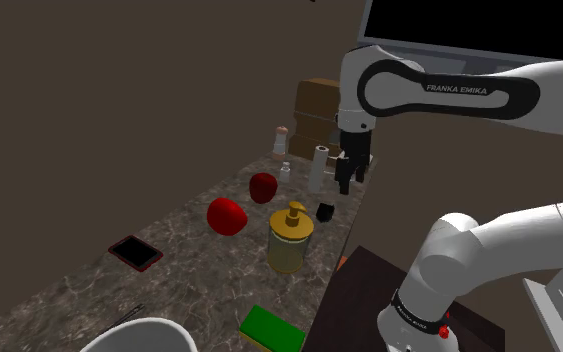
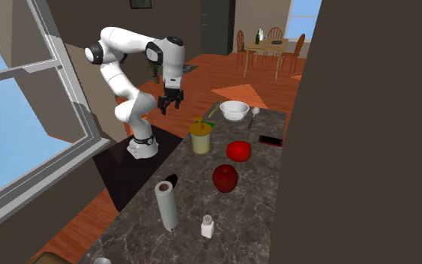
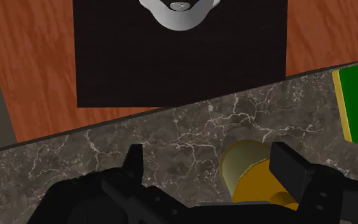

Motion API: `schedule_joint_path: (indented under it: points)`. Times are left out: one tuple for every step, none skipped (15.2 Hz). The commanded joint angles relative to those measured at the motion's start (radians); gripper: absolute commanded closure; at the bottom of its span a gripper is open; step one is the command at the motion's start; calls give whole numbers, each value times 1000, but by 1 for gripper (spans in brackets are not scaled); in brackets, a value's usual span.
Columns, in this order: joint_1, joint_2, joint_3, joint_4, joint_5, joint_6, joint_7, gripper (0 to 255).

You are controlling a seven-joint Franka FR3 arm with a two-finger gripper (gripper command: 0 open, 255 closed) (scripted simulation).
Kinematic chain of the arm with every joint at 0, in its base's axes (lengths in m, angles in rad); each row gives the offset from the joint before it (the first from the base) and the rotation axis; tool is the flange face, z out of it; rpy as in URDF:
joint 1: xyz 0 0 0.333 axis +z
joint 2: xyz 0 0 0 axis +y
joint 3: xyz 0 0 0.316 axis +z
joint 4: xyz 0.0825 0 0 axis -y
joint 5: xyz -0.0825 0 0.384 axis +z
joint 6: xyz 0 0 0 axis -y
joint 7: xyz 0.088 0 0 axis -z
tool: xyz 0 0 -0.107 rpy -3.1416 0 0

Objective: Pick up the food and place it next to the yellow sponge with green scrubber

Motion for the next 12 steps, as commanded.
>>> schedule_joint_path:
  points:
    - [0, 0, 0, 0, 0, 0, 0, 0]
    - [0, 9, -16, -14, -12, 44, -31, 0]
    - [1, 20, -33, -26, -22, 89, -61, 0]
    - [1, 33, -49, -37, -32, 134, -92, 0]
    - [2, 48, -65, -46, -40, 179, -122, 0]
    - [2, 65, -81, -53, -48, 224, -152, 0]
    - [4, 84, -98, -58, -54, 269, -182, 0]
    - [6, 105, -114, -62, -59, 314, -212, 0]
    - [8, 127, -130, -64, -63, 359, -242, 0]
    - [11, 150, -147, -64, -65, 404, -273, 0]
    - [14, 176, -163, -62, -65, 447, -304, 0]
    - [19, 202, -179, -59, -64, 491, -335, 0]
